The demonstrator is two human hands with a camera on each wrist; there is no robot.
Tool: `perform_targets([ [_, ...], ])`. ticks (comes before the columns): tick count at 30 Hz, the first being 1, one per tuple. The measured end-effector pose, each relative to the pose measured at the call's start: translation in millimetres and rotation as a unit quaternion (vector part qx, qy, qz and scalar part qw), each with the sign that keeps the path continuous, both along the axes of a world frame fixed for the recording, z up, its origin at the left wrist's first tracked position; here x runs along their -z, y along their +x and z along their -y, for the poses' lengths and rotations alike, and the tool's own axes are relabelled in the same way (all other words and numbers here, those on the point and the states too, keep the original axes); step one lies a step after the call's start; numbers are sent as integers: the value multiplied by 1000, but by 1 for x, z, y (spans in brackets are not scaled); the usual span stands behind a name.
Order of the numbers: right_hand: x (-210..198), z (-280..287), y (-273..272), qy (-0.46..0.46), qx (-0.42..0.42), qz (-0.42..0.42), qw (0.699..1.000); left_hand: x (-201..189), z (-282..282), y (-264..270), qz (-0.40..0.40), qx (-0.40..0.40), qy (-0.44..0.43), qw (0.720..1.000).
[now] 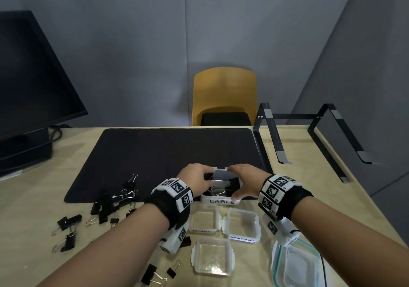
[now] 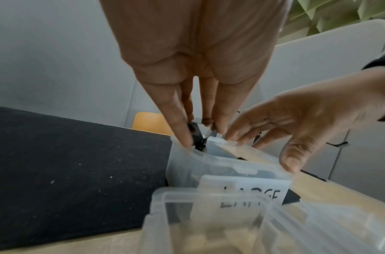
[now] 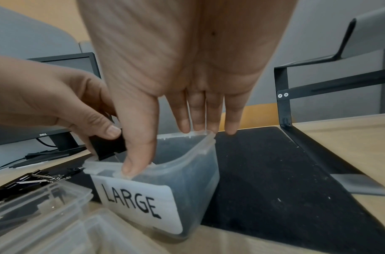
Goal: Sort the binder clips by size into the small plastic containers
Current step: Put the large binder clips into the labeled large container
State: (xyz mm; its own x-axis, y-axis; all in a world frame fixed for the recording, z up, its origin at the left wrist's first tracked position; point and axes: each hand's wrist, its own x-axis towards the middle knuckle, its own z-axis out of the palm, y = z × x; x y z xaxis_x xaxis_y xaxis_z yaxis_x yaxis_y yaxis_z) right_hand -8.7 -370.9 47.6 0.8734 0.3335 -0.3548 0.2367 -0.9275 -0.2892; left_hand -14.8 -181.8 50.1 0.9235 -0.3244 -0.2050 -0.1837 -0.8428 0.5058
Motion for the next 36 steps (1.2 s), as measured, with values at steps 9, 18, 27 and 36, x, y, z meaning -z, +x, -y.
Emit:
perform_targets([
  [9,-1,0,0,-12,-6,2,1000,10,1,6,74,44,126,988],
  [18,-1,1,-2,-8,-4,5,1000,15,1,8,30,38,158,986],
  [27,3,-1,-1,-34,1,-9,999,23,-3,4,-42,-14,127,991],
  [36,-2,-7,-3,-112,-38,-31,992,35,-11,2,-98,-62,18,993],
])
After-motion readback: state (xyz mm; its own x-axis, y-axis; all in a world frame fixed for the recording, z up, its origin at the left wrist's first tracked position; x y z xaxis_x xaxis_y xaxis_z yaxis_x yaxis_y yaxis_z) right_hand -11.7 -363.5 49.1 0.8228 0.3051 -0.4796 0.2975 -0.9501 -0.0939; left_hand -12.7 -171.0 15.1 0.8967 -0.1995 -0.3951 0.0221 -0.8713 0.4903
